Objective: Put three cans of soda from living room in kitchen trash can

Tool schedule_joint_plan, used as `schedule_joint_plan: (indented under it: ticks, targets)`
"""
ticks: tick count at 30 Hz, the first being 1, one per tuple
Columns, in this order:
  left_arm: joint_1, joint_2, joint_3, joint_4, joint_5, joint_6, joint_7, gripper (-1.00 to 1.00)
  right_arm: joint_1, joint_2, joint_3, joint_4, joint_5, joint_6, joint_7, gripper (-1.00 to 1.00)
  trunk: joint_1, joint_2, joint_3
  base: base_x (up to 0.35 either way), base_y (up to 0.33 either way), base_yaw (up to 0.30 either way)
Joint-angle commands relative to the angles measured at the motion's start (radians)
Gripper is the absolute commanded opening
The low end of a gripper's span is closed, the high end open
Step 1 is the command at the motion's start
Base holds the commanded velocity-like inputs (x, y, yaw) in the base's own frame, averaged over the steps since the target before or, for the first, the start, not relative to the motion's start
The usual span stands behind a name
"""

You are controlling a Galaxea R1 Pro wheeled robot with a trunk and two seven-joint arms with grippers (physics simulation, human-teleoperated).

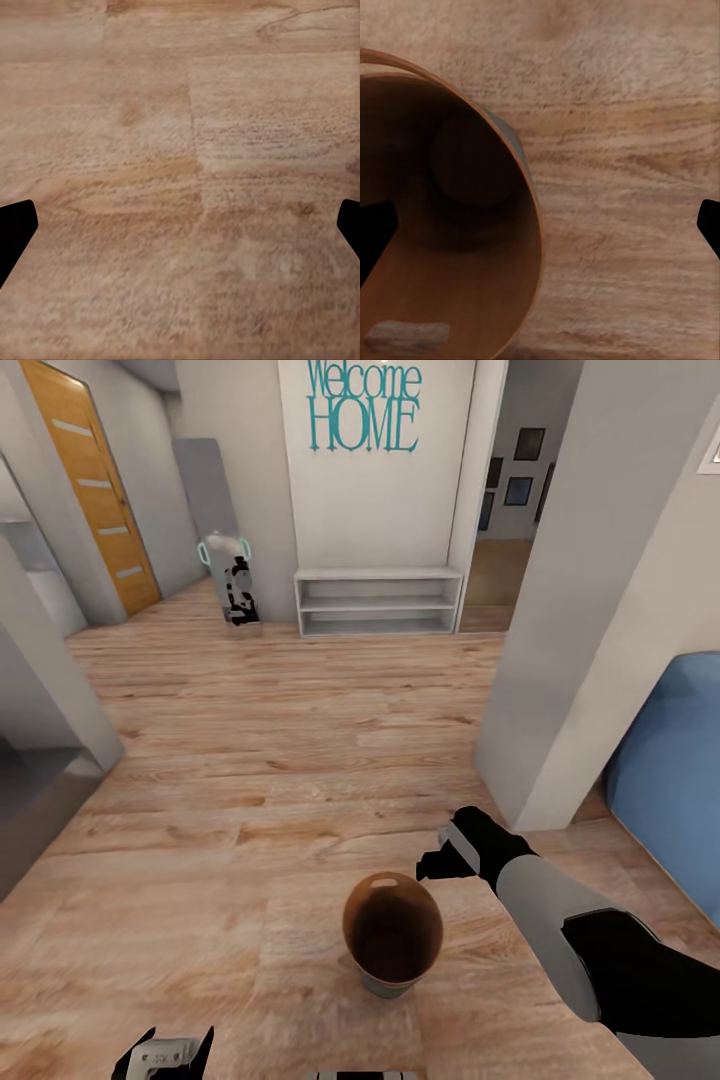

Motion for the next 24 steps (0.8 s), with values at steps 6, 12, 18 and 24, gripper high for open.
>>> schedule_joint_plan:
  ticks: [6,12,18,24]
  targets:
    - [0.000,0.000,0.000,0.001,-0.001,0.001,0.001,1.00,0.000,-0.002,-0.001,0.000,0.000,0.000,-0.001,1.00,0.005,-0.007,-0.013,0.000,0.017,0.000]
    - [0.000,0.000,0.002,0.004,-0.004,0.002,0.001,1.00,0.000,-0.001,0.000,-0.001,0.000,0.000,-0.001,1.00,0.007,-0.009,-0.042,0.000,0.004,0.000]
    - [0.000,0.000,0.001,0.005,-0.003,0.002,0.001,1.00,0.000,-0.002,0.000,-0.001,0.000,0.000,-0.001,1.00,0.010,-0.010,-0.074,0.000,0.001,0.000]
    - [0.000,0.000,0.001,0.005,-0.002,0.003,0.002,1.00,0.000,0.000,0.000,-0.001,0.000,0.000,-0.001,1.00,0.013,-0.012,-0.107,0.000,0.000,0.000]
